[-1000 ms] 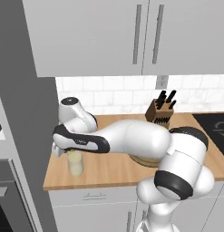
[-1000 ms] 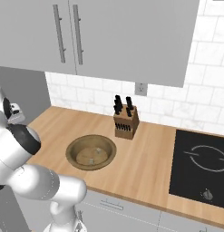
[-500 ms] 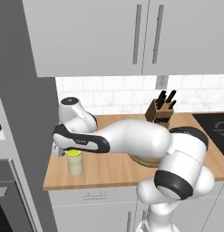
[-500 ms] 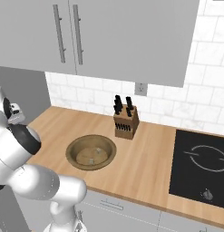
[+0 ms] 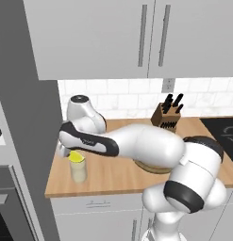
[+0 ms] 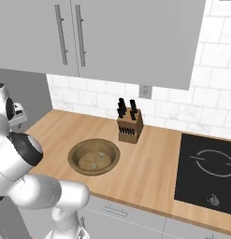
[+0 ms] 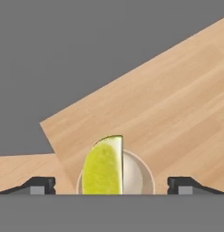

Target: Grab a lemon wedge from the fridge and one ice cube from the ice bowl, and put them in the glass of lemonade.

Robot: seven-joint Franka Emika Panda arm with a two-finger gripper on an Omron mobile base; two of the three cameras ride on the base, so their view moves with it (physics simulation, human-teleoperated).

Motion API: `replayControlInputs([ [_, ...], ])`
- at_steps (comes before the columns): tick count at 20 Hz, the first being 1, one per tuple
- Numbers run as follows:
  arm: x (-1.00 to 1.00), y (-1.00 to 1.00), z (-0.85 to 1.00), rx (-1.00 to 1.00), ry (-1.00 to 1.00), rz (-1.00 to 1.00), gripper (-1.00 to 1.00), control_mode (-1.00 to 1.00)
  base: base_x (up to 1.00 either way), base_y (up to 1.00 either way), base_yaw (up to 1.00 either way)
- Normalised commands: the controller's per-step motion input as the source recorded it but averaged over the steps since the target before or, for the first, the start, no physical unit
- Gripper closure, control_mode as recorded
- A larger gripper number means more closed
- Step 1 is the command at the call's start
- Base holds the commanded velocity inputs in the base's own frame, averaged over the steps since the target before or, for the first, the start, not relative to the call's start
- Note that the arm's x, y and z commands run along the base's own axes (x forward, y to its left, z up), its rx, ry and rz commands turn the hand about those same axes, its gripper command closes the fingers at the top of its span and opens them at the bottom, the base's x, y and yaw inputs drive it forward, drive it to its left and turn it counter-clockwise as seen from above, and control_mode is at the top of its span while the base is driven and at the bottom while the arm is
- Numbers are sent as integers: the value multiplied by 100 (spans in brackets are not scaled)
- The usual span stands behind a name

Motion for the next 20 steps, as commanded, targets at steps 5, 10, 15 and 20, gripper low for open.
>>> replayControlInputs([
  [5, 0, -17, 25, 16, -6, 0, -100, -100, 0, 0, 0],
  [10, -6, -18, 23, 18, -13, 0, -100, -100, 0, 0, 0],
  [15, -8, -25, 11, 16, -13, 0, -100, -100, 0, 0, 0],
  [20, -28, -5, 0, 5, -14, 0, -100, -100, 0, 0, 0],
])
